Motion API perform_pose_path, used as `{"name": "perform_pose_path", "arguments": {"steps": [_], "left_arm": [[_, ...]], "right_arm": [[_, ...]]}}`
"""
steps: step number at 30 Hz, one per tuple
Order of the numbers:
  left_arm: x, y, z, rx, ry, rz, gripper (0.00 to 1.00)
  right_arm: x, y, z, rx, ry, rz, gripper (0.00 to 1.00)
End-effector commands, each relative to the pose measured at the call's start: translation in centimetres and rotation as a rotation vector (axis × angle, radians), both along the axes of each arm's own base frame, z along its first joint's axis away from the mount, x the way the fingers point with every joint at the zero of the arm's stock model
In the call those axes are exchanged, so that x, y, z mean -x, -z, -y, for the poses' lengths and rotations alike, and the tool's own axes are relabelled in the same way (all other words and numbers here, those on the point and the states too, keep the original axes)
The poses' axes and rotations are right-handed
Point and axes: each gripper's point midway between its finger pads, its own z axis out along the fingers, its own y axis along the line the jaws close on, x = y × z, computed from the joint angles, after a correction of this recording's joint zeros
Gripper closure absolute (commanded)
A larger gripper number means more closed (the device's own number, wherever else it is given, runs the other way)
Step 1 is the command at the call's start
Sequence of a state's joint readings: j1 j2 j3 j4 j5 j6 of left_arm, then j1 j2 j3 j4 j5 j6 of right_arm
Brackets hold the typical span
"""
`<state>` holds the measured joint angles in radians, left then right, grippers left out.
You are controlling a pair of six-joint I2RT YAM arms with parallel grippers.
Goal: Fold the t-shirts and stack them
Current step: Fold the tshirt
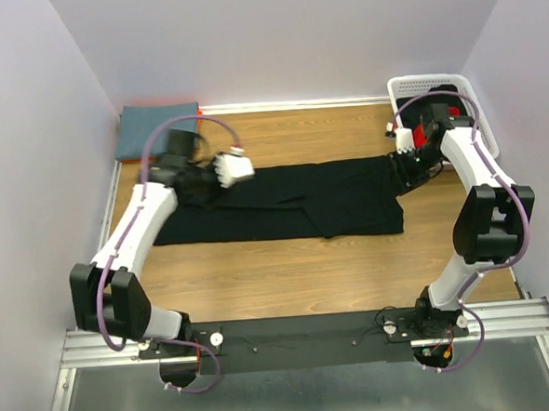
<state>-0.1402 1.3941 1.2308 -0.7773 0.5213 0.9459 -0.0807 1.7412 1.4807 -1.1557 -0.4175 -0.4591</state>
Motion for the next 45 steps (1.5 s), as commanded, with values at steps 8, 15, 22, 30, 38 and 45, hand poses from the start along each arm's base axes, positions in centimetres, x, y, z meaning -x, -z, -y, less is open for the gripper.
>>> {"name": "perform_pose_path", "arguments": {"steps": [8, 15, 22, 30, 38, 45], "left_arm": [[6.1, 4.4, 24.1, 0.091, 0.52, 0.002, 0.37], [7.2, 7.6, 28.7, 0.075, 0.583, -0.035, 0.37], [7.7, 9.1, 29.2, 0.068, 0.589, -0.058, 0.37], [9.8, 11.1, 29.8, 0.027, 0.649, -0.049, 0.36], [9.8, 13.2, 30.4, -0.024, 0.676, -0.028, 0.36], [9.7, 13.2, 30.7, -0.033, 0.677, -0.013, 0.36]], "right_arm": [[1.3, 5.9, -1.2, -0.059, 0.091, -0.178, 0.53], [2.0, 9.2, -0.7, -0.027, 0.117, -0.232, 0.54], [2.5, 11.4, -0.7, -0.023, 0.133, -0.254, 0.54], [2.6, 11.1, -1.3, -0.055, 0.144, -0.255, 0.62], [2.6, 10.6, -1.9, -0.09, 0.152, -0.257, 0.64], [2.0, 9.8, -2.1, -0.106, 0.16, -0.245, 0.63]]}}
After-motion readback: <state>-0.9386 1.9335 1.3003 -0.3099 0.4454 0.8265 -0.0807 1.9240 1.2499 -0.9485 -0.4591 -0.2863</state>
